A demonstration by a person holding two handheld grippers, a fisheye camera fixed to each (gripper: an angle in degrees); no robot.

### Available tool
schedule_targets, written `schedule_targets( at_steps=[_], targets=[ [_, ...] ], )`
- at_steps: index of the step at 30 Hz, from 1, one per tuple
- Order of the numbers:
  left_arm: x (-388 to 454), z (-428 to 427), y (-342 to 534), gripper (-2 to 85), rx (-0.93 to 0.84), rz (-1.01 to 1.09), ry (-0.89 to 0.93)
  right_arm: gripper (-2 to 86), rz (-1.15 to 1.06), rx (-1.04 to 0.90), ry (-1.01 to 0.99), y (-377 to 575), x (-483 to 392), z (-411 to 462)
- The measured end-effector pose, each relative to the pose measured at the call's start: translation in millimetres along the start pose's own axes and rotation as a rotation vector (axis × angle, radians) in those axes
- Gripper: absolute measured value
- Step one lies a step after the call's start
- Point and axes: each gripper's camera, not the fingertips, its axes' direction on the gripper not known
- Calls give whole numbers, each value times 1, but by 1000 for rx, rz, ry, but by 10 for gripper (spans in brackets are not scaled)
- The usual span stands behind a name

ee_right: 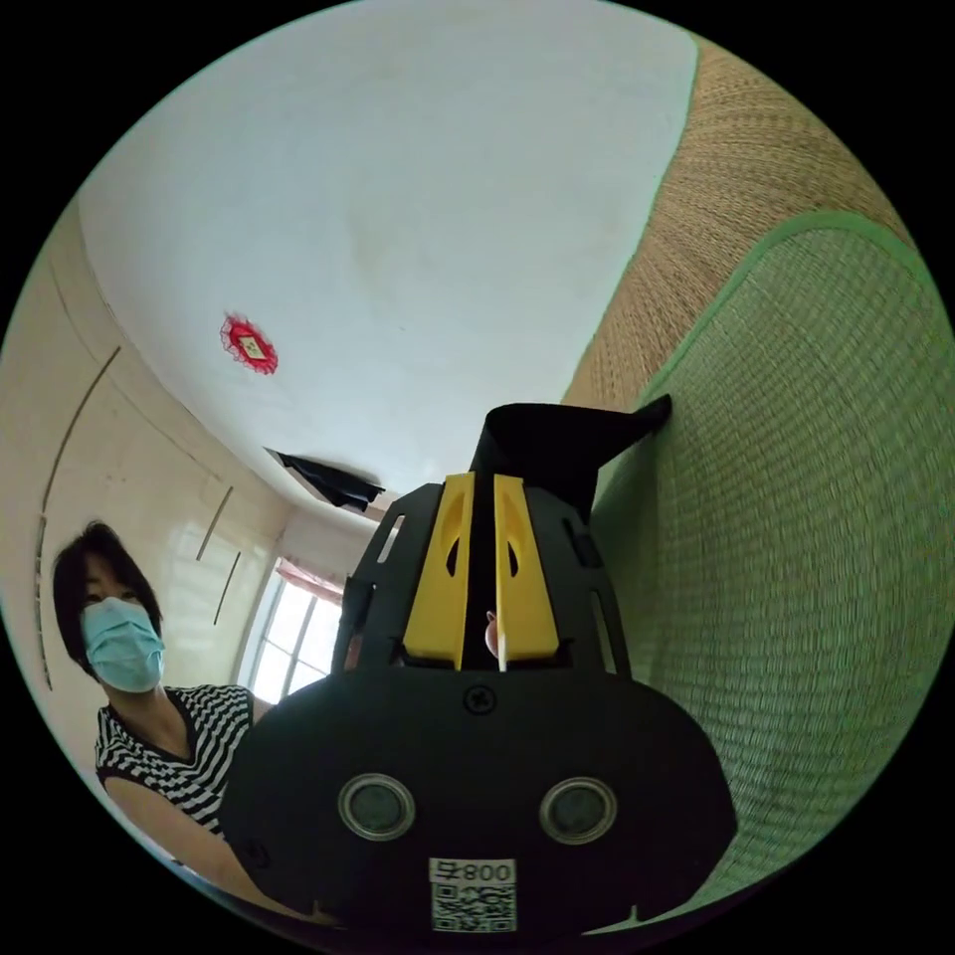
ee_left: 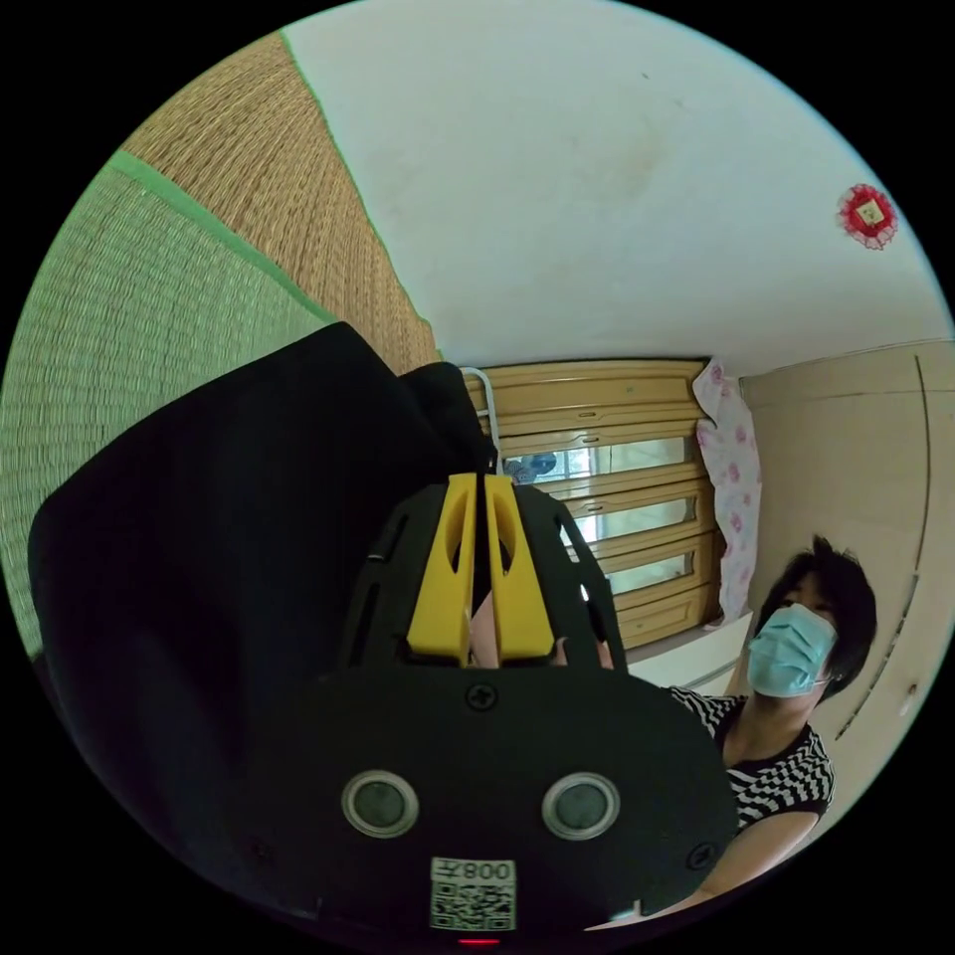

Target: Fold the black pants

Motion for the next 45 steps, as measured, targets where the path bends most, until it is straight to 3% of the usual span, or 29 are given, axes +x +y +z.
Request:
schedule_targets(
  at_steps=[8, 15, 25, 36, 41, 45],
  targets=[
    [-7, -23, -4, 11, 3, -25, 63, 48, -26, -69, 2, -15, -5, -10],
    [0, -39, -7, 12, 26, -22, 131, 77, -50, -140, 199, 13, -22, -39],
    [22, -53, -2, 11, 51, -22, 160, 76, 146, -66, -72, 33, 38, -22],
    [55, -50, 13, 11, 45, -14, 178, 80, 182, -13, -127, 36, 39, 22],
    [73, -43, 27, 12, 15, -25, 138, 37, 169, 0, -176, 25, 30, 53],
    [88, -35, 40, 13, -12, -19, 117, 14, 90, -31, -58, 7, -15, 61]
  ],
)
